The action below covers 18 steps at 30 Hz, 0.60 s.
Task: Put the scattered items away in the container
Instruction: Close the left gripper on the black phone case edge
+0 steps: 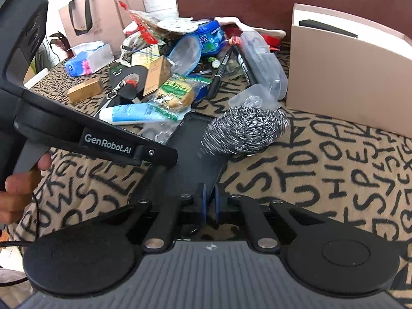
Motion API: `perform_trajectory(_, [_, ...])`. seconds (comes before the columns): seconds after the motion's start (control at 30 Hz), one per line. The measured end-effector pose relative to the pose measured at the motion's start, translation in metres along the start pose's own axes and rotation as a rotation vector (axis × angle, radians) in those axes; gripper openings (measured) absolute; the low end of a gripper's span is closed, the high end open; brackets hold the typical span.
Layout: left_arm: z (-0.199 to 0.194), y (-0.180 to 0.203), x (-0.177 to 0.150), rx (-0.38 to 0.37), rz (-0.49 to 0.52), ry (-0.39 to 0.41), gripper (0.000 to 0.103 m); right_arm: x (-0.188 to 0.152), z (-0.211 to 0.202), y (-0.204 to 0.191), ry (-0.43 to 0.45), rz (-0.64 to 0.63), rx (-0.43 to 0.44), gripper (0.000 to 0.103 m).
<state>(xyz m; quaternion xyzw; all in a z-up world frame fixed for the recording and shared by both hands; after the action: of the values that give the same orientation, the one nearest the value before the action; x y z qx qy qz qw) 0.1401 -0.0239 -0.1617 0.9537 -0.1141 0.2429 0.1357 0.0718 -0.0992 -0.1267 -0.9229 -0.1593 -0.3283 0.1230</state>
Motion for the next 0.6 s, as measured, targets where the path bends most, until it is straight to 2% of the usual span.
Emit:
perform_trajectory(0.03, [0.000,0.000,-0.001,0.002,0.001,-0.003,0.011,-0.001,0.000,0.000,-0.003,0.008,0.003,0.008])
perform_trajectory(0.1, [0.002,0.001,-0.002,0.007,0.006,-0.002,0.021,0.000,0.002,0.001,-0.002,0.031,0.006,0.010])
perform_trajectory(0.13, [0.003,0.001,-0.002,0.003,0.003,-0.002,0.036,0.001,0.003,0.001,-0.001,0.044,0.010,0.010])
perform_trajectory(0.27, [0.005,0.005,-0.002,0.018,0.023,0.008,0.040,0.002,0.006,0.002,0.006,0.060,0.005,0.011])
perform_trajectory(0.37, [0.004,0.006,-0.001,0.031,0.039,0.010,0.038,0.002,0.007,0.004,0.014,0.072,0.012,0.011])
perform_trajectory(0.47, [0.002,0.005,-0.001,0.042,0.031,0.007,0.024,0.001,0.006,0.005,0.022,0.082,0.023,0.008])
perform_trajectory(0.6, [-0.015,0.001,0.002,0.060,0.018,0.042,0.018,0.003,0.000,-0.001,0.034,0.099,0.060,0.007])
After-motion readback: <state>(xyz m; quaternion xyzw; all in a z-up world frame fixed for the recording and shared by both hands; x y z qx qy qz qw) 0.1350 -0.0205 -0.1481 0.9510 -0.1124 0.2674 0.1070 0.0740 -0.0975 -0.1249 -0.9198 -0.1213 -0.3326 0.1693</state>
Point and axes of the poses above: each gripper's, at about its wrist camera, not at the fingertips, and z roughly the way its jaws point, y to its right, x to its top, the point moved 8 cm from there along z, roughly the way its jaws point, and after that the axes turned 4 degrees about -y, right-handed, at the moved point
